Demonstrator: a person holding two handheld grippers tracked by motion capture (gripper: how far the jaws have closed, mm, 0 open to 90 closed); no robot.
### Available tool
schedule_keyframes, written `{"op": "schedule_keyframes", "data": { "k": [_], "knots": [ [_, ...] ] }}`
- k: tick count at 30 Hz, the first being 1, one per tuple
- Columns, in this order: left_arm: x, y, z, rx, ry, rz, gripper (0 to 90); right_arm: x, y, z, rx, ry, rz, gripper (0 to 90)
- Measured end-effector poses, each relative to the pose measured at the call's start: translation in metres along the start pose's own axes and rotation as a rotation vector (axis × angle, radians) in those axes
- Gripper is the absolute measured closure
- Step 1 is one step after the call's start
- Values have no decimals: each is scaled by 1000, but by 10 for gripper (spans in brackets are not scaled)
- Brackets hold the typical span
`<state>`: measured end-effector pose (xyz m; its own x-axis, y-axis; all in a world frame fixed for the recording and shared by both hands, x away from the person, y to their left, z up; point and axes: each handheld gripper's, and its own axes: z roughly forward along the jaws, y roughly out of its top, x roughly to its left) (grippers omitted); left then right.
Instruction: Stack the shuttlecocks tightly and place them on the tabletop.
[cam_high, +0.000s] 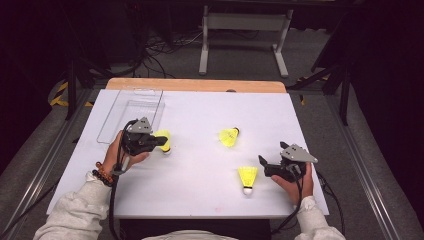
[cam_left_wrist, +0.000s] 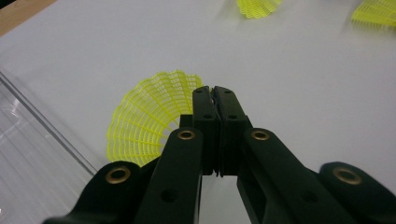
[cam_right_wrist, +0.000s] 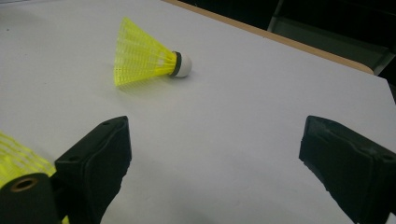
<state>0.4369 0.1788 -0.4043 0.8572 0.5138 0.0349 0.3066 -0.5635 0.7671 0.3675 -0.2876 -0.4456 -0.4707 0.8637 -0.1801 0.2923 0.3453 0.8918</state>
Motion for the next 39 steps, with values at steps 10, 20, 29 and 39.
{"op": "schedule_keyframes", "data": {
  "k": [10, 20, 29, 39],
  "knots": [
    [4, 15, 4, -3, 55, 36, 891, -1, -1, 0, 0, -1, 5, 96],
    [-5, 30, 26, 72, 34, 106, 883, -1, -1, 1, 4, 4, 3, 96],
    [-19, 52, 47, 134, 0, 171, 862, -1, -1, 0, 4, 11, 6, 96],
    [-33, 64, 74, 188, -29, 201, 856, 0, -1, 0, 3, 28, 0, 96]
  ]
}}
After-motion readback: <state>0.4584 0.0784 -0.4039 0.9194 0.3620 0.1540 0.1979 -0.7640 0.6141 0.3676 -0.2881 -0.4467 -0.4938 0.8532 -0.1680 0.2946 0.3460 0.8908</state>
